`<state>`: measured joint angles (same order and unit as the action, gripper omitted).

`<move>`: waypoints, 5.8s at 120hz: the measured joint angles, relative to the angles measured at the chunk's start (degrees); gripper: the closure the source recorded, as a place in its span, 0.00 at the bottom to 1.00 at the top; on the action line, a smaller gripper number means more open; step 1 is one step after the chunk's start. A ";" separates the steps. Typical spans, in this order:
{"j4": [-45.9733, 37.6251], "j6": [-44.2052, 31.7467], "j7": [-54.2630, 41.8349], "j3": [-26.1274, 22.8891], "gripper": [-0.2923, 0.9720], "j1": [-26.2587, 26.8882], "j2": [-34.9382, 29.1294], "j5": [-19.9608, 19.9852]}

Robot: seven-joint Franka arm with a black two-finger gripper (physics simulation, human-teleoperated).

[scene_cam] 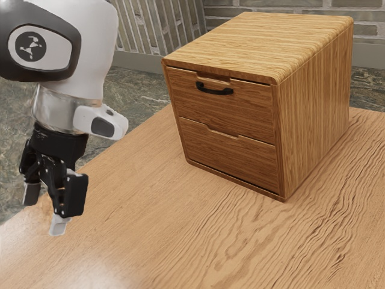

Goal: Pull the drawer handle with one arm to open the drawer

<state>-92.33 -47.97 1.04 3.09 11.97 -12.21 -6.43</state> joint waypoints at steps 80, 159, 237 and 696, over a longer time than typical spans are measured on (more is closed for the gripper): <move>-11.81 -64.67 -41.95 5.80 0.23 5.40 -0.85 -5.50; -7.33 -86.72 -69.89 8.89 0.23 5.34 9.02 -8.31; -3.24 -89.32 -76.57 9.30 0.23 2.01 15.49 -6.88; -20.91 -91.66 -69.57 9.82 0.56 3.49 0.58 -7.51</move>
<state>-113.24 -139.63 -68.52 12.91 15.46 -11.63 -13.94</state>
